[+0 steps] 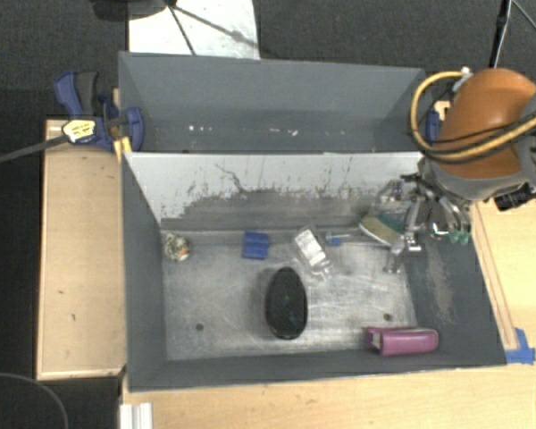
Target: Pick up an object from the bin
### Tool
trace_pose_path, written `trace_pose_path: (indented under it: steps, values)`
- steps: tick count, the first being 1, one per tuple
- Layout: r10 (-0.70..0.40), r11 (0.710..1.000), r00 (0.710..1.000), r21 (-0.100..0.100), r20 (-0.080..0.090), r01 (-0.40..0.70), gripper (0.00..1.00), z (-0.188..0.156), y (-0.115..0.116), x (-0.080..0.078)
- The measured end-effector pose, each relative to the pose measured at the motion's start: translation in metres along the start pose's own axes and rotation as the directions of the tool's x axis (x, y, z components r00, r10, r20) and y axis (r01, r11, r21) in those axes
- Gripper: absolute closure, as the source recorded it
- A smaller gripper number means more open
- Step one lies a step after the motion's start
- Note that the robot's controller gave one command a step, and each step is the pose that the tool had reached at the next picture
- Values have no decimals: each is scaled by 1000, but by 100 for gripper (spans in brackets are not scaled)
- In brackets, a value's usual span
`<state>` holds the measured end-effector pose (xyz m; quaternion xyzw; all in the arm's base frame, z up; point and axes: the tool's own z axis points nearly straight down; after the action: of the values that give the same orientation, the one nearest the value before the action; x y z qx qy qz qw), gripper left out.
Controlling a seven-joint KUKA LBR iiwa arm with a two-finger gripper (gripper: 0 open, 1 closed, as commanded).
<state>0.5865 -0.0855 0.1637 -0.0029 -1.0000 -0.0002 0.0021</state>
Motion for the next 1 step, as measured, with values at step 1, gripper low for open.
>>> trace_pose_path:
  steps: [1]
  values:
    - [92, 996, 996, -1, 12, -92, 0, 83, 80, -2]
